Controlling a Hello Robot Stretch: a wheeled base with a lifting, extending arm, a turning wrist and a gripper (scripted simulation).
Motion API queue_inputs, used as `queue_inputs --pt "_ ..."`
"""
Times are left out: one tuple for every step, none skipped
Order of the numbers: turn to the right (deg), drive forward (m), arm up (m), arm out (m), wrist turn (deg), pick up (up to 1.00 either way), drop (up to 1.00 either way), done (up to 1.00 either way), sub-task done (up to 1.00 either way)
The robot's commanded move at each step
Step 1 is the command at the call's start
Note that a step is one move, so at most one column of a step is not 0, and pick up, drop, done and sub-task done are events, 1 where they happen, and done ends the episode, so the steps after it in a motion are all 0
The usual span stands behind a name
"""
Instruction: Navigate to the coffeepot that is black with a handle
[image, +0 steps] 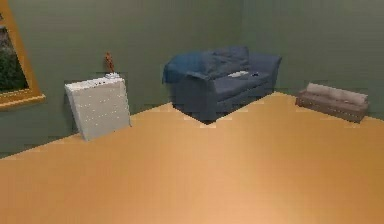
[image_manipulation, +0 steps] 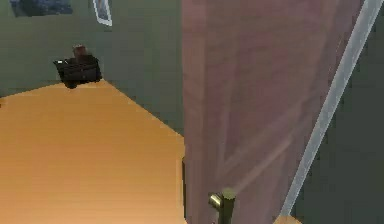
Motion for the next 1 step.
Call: queue_inputs --pt "-45.0 0.0 0.0 0.0 0.0 0.0 0.0 0.0 0.0"
